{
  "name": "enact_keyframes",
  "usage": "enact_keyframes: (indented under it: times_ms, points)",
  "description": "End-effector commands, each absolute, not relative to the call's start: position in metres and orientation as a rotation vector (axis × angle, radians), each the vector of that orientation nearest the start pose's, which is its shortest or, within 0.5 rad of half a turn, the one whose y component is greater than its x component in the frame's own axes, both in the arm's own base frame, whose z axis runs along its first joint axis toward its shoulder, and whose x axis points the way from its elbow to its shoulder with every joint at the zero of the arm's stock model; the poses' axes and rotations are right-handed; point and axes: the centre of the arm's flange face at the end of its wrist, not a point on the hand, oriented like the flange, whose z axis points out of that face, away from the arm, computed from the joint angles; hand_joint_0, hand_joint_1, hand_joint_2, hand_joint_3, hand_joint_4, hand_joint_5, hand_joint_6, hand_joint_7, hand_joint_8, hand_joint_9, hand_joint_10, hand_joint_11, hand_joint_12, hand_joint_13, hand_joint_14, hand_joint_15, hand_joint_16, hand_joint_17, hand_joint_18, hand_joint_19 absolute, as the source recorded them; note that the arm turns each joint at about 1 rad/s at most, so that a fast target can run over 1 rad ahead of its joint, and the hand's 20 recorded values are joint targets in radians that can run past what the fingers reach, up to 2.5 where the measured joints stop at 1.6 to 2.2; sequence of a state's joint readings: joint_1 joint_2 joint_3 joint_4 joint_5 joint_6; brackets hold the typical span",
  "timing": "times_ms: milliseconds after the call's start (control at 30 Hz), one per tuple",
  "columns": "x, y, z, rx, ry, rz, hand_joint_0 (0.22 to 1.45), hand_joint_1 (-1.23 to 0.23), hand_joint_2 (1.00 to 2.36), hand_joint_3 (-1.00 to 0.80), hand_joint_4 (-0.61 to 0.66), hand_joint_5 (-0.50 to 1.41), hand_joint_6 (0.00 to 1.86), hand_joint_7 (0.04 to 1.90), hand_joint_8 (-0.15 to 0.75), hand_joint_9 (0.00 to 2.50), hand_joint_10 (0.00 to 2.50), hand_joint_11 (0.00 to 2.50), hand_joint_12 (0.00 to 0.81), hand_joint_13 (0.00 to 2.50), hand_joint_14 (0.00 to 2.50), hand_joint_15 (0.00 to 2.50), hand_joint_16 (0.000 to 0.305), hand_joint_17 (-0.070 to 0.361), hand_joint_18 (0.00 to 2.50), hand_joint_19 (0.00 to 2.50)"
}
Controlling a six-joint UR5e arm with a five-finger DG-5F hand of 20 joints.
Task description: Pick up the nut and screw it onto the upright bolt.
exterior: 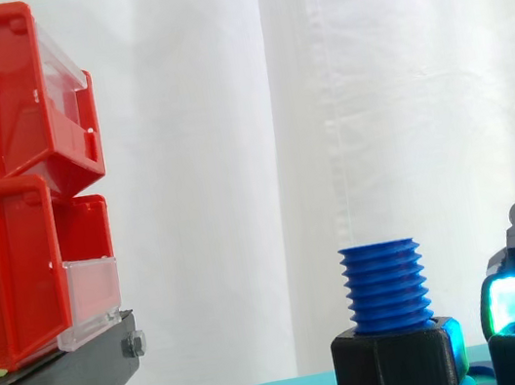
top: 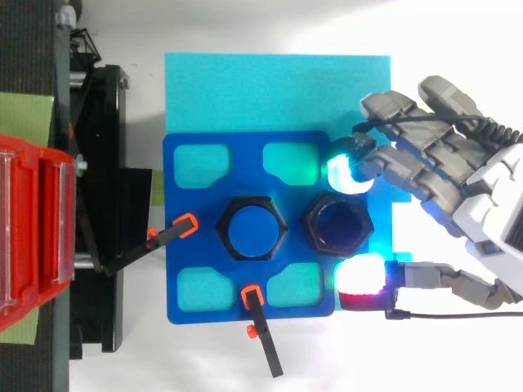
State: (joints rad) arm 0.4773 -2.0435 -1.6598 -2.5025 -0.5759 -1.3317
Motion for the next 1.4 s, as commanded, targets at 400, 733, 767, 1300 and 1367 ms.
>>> enact_keyframes:
  times_ms: [400,733,767,1300,1367]
  points:
    - [0.621,0.065,0.241,0.641,1.405,-0.169,0.57,-0.62,1.01,-0.42,0.32,-0.19,0.58,1.22,0.302,0.4,0.0,0.0,0.317,0.47,0.0,0.0,0.035,0.078,0.3,0.0]
    - [0.615,0.053,0.251,0.693,1.488,-0.132,0.56,-0.61,1.01,-0.42,0.33,-0.19,0.59,1.21,0.31,0.42,0.0,0.0,0.318,0.49,0.0,0.0,0.035,0.078,0.32,0.0]
    - [0.611,0.049,0.253,0.709,1.505,-0.123,0.56,-0.61,1.01,-0.42,0.33,-0.19,0.59,1.21,0.309,0.42,0.0,0.0,0.318,0.49,0.0,0.0,0.035,0.078,0.32,0.0]
    - [0.592,0.021,0.311,0.752,1.486,-0.061,0.56,-0.6,1.01,-0.42,0.33,-0.18,0.59,1.21,0.313,0.43,0.0,0.0,0.317,0.49,0.0,0.0,0.035,0.078,0.33,0.0]
    - [0.59,0.017,0.318,0.746,1.485,-0.06,0.56,-0.6,1.01,-0.42,0.33,-0.18,0.59,1.2,0.314,0.43,0.0,0.0,0.318,0.5,0.0,0.0,0.035,0.078,0.33,0.0]
